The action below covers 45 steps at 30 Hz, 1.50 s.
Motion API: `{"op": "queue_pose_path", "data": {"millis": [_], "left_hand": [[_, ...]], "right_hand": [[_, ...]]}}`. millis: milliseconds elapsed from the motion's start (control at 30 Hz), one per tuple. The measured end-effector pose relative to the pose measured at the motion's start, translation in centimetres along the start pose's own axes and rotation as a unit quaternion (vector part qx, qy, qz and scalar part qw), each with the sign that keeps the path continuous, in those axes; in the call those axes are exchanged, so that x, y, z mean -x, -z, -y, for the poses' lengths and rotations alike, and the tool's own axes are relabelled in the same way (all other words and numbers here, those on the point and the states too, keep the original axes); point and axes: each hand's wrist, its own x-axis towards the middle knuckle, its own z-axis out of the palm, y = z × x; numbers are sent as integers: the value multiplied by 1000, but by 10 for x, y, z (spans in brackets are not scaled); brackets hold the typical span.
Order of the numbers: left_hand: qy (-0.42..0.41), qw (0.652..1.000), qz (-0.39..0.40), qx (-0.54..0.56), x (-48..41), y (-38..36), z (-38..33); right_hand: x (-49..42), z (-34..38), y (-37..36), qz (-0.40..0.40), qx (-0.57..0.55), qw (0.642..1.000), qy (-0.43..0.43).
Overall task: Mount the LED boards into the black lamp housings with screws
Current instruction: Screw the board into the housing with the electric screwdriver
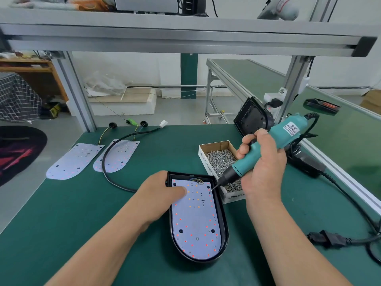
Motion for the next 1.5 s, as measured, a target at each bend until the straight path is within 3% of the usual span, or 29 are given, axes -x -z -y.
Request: {"op": "queue_pose_path", "data": {"millis": [567,933,1067,1300,1500], "left_hand": [[6,1000,-9,18,-9,-3,9],[0,1000,-11,11,-12,-4,10],[1,1000,-13,8,-13,-4,10],[3,1000,-10,0,-10,-3,8],[-21,999,11,-47,-3,0,4]], "right_hand": [[7,1,-7,41,38,998,12],[11,0,-17,147,98,983,48],[12,-2,-19,150,126,980,38],[17,0,-22,228,101,968,13],[4,18,-14,155,-28,987,25]]}}
